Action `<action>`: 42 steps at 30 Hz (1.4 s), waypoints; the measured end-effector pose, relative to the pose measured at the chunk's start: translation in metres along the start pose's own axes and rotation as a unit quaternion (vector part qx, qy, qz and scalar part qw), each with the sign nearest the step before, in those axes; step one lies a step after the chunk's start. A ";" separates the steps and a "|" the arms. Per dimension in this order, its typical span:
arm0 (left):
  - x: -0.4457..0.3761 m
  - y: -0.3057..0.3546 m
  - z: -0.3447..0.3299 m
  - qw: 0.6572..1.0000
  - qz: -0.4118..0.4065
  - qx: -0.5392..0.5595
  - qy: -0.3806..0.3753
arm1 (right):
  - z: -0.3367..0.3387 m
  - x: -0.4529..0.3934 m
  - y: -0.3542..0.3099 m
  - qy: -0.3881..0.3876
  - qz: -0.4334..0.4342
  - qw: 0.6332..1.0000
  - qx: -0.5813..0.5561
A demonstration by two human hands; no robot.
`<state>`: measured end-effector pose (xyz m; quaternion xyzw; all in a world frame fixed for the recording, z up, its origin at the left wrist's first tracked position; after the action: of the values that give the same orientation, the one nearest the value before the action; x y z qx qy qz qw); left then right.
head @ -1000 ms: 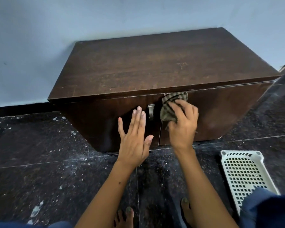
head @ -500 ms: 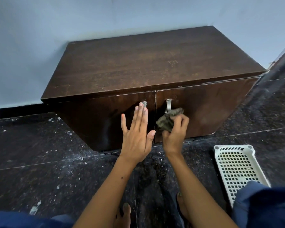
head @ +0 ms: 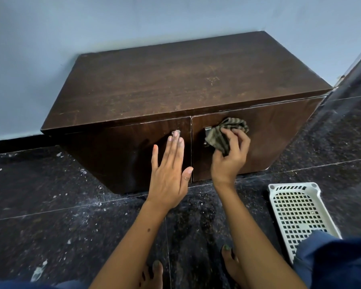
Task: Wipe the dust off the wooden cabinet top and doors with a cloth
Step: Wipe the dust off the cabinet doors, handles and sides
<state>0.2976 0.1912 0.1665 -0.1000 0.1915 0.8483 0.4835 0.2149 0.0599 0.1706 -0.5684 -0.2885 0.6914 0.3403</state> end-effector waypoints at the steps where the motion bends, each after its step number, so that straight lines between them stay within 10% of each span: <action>1: 0.000 0.000 0.000 1.000 0.001 0.001 0.000 | -0.001 0.005 0.011 -0.013 -0.029 0.999 0.009; 7: -0.001 -0.001 -0.001 1.000 0.003 0.008 0.001 | 0.008 0.017 0.053 0.069 -0.331 0.941 -0.012; 11: -0.002 0.000 -0.003 1.000 0.004 0.011 0.003 | 0.006 -0.012 0.001 0.126 -0.179 0.974 -0.063; 19: -0.004 0.001 -0.005 1.000 0.011 0.014 0.009 | -0.006 -0.010 -0.026 -0.047 0.206 0.977 0.024; 28: -0.005 0.001 -0.006 0.999 0.009 0.031 0.015 | 0.038 -0.050 0.017 0.194 -0.170 0.965 -0.042; 36: -0.006 0.001 -0.011 0.999 0.020 0.022 0.015 | 0.006 -0.019 -0.032 0.025 0.069 0.997 -0.029; 42: -0.006 0.001 -0.013 1.000 0.016 0.011 0.017 | 0.059 -0.084 0.017 0.221 -0.114 0.968 -0.020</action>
<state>0.2996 0.1804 0.1576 -0.1063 0.2105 0.8521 0.4673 0.1643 -0.0178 0.2178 -0.6767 -0.2832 0.4995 0.4608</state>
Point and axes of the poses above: each hand's wrist, its own x-axis away from the middle knuckle, its own z-axis out of the back of the hand, y = z × x, the point moved 5 cm from there along -x, towards the middle knuckle, and after that the axes turned 3 degrees about z, right-handed, at the moved point
